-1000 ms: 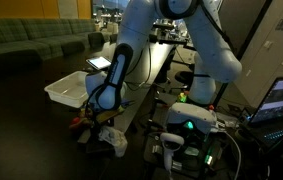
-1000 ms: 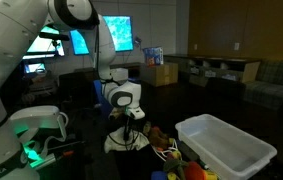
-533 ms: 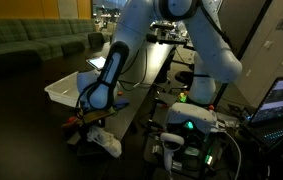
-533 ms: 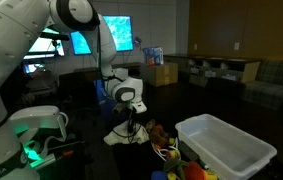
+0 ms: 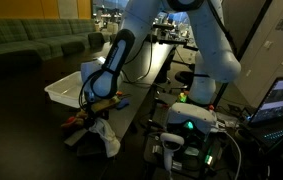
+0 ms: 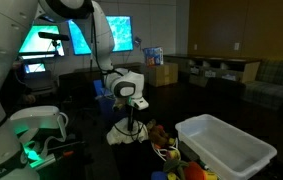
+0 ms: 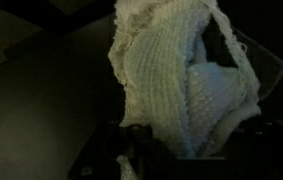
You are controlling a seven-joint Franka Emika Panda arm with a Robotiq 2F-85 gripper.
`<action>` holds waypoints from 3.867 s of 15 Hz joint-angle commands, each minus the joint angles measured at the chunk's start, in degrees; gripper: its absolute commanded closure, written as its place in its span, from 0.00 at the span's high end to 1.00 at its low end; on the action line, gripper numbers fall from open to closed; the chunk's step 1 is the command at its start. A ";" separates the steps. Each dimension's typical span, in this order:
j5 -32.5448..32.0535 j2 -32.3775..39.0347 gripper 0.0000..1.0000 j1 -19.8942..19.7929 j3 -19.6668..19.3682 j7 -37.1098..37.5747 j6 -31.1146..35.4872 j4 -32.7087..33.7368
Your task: Pick up the towel, sweep the objects on the table to the left and put the towel in the container.
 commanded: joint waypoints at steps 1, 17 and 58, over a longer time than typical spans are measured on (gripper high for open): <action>1.03 -10.79 0.06 -7.08 2.38 -12.52 -4.61 -10.34; -30.02 -22.83 0.07 -21.76 -21.77 -3.69 -8.17 -18.41; -27.59 13.39 0.07 7.93 -20.00 26.14 11.95 4.77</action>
